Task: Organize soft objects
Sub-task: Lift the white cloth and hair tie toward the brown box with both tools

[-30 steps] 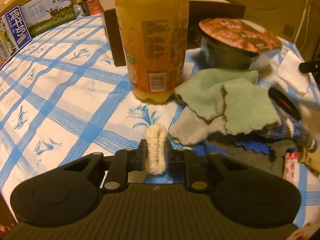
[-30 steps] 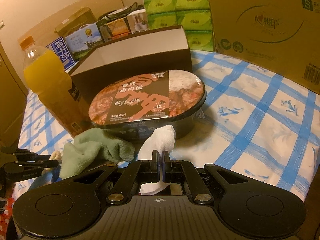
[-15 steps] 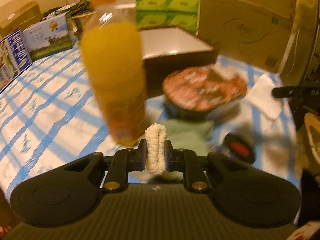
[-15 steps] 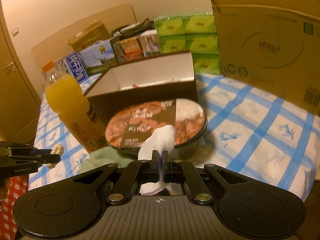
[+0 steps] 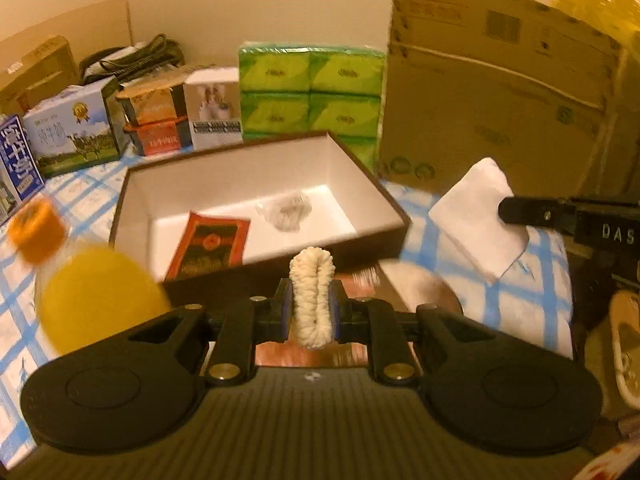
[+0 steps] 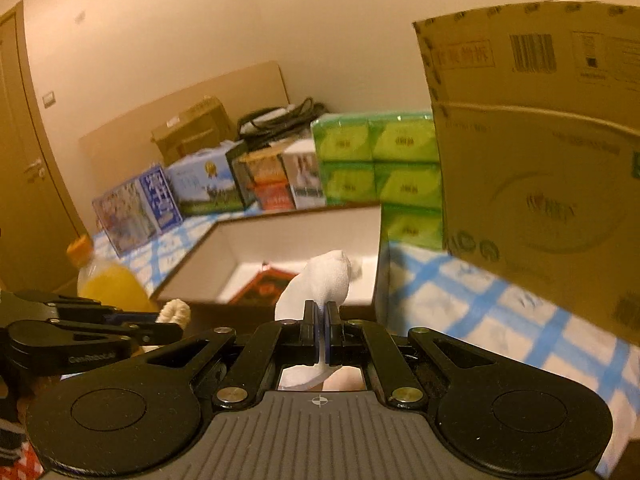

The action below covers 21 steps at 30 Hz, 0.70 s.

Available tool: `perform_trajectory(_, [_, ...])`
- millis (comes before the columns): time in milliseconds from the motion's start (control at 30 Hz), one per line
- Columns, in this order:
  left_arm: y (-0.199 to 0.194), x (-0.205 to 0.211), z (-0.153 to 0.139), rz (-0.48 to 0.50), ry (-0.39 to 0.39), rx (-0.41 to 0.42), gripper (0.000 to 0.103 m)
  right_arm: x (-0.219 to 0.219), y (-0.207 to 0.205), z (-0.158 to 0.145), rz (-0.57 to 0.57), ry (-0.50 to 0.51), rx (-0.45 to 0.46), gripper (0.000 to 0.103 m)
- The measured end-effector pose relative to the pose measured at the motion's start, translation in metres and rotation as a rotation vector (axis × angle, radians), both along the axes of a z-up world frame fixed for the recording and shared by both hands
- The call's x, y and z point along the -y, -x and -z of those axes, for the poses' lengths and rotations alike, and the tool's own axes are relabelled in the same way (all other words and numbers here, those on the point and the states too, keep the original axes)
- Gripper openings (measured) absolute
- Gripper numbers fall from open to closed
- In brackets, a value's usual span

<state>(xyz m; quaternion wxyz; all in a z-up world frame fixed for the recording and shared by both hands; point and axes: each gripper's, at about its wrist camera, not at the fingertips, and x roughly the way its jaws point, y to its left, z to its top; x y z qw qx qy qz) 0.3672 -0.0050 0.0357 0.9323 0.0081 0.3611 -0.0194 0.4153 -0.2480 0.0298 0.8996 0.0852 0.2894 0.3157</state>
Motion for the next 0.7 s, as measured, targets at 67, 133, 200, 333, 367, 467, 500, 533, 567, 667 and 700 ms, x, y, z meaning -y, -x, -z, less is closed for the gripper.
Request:
perform_trajectory(67, [-0.019, 0.003, -0.004, -0.033, -0.009, -0.001, 0.017, -0.003, -0.018, -0.002, -0.012, -0.008, 0.006, 0.002])
perform_trajectory(133, [-0.039, 0.003, -0.007, -0.068, -0.004, -0.014, 0.017, -0.010, -0.038, -0.002, -0.021, -0.009, 0.010, 0.002])
perform_trajectory(200, [-0.058, 0.002, -0.008, -0.107, -0.002, -0.025, 0.018, -0.016, -0.056, -0.002, -0.028, -0.012, 0.014, 0.002])
perform_trajectory(333, [-0.089, -0.005, -0.006, -0.191, -0.004, -0.039, 0.019, -0.034, -0.090, 0.005, -0.046, -0.009, 0.015, 0.002])
perform_trajectory(367, [-0.096, -0.008, -0.003, -0.208, -0.007, -0.047, 0.019, -0.037, -0.097, 0.009, -0.048, -0.009, 0.016, 0.002])
perform_trajectory(467, [-0.117, -0.014, 0.007, -0.258, -0.001, -0.083, 0.019, -0.050, -0.117, 0.022, -0.049, 0.004, 0.001, 0.002])
perform_trajectory(500, [-0.122, -0.015, 0.010, -0.272, -0.002, -0.089, 0.019, -0.054, -0.121, 0.027, -0.051, 0.015, -0.006, 0.002])
perform_trajectory(533, [-0.126, -0.016, 0.013, -0.284, -0.010, -0.094, 0.019, -0.059, -0.125, 0.032, -0.056, 0.024, -0.009, 0.003])
perform_trajectory(567, [-0.130, -0.016, 0.016, -0.292, -0.015, -0.099, 0.019, -0.063, -0.129, 0.037, -0.060, 0.032, -0.010, 0.002])
perform_trajectory(667, [-0.141, -0.018, 0.023, -0.319, -0.015, -0.118, 0.022, -0.070, -0.139, 0.049, -0.051, 0.041, -0.029, 0.003])
perform_trajectory(700, [-0.143, -0.019, 0.025, -0.333, -0.019, -0.121, 0.025, -0.071, -0.144, 0.053, -0.047, 0.028, -0.041, 0.003])
